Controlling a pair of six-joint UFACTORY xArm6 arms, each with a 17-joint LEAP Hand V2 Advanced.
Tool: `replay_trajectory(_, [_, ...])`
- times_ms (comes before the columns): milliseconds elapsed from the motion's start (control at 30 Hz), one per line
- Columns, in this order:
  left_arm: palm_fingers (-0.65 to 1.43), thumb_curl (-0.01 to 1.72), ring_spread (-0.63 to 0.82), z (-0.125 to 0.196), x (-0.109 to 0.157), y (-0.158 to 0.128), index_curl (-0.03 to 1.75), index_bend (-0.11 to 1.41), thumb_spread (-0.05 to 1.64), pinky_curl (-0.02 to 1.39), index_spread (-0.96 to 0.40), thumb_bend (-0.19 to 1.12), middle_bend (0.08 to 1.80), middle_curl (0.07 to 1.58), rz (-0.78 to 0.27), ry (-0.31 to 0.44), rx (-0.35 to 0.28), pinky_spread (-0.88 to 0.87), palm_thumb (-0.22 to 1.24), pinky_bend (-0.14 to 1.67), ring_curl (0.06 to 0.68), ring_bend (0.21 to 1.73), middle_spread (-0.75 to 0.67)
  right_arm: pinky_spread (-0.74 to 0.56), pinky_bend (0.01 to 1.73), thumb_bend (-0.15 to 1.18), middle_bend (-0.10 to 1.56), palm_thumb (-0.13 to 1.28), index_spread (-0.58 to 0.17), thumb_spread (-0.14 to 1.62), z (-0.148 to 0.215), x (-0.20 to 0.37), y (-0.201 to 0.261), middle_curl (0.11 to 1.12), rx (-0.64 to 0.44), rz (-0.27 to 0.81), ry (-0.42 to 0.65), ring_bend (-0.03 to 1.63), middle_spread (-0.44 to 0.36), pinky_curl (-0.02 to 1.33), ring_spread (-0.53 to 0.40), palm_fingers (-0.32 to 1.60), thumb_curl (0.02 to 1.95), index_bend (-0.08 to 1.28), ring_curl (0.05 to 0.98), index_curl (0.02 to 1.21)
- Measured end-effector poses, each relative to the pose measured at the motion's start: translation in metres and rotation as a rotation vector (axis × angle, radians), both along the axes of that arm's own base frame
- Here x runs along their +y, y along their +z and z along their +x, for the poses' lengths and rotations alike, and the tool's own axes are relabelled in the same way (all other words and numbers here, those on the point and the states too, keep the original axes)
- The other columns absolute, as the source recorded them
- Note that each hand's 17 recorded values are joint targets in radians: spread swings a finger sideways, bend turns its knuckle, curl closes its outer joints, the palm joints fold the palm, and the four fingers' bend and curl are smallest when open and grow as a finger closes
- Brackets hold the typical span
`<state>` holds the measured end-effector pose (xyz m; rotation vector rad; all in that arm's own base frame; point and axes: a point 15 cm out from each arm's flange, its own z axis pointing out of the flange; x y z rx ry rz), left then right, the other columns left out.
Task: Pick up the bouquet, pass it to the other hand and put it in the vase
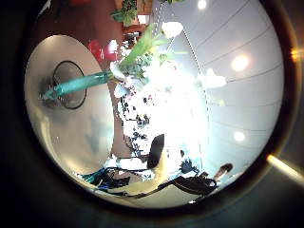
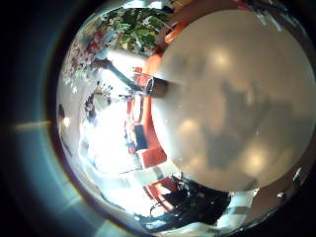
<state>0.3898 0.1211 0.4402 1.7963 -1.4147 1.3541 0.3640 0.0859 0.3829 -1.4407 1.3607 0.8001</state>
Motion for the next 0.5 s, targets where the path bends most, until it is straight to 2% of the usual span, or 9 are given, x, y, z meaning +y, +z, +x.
replay_trajectory(133, [-0.11, 0.34, 0.68, -0.031, -0.011, -0.009, 0.27, 0.15, 0.97, 0.29, 0.04, -0.03, 0.16, 0.19, 0.039, 0.017, 0.042, 0.63, 0.24, 0.19, 0.165, 0.42, 0.57, 0.45, 0.54, -0.02, 0.2, 0.74, -0.323, 1.02, -0.012, -0.008, -0.002, 0.35, -0.018, 0.0, 0.035, 0.54, -0.014, 0.24, 0.189, 0.23, 0.53, 0.17, 0.224, 0.29])
replay_trajectory(267, [-0.1, 0.34, 0.68, -0.065, -0.026, -0.025, 0.27, 0.16, 0.97, 0.28, 0.05, -0.03, 0.16, 0.19, 0.084, 0.037, 0.107, 0.62, 0.25, 0.19, 0.169, 0.41, 0.57, 0.45, 0.53, -0.02, 0.2, 0.74, -0.323, 1.02, -0.03, -0.031, -0.027, 0.35, 0.015, -0.096, 0.059, 0.54, -0.022, 0.24, 0.188, 0.23, 0.53, 0.17, 0.222, 0.3])
replay_trajectory(500, [-0.07, 0.34, 0.68, -0.107, -0.06, -0.03, 0.28, 0.16, 0.96, 0.28, 0.06, -0.03, 0.17, 0.2, 0.14, 0.029, 0.17, 0.62, 0.25, 0.19, 0.175, 0.4, 0.55, 0.45, 0.52, -0.02, 0.2, 0.73, -0.33, 1.01, -0.058, -0.05, -0.036, 0.35, 0.032, -0.195, 0.104, 0.53, 0.005, 0.23, 0.187, 0.24, 0.54, 0.17, 0.221, 0.29])
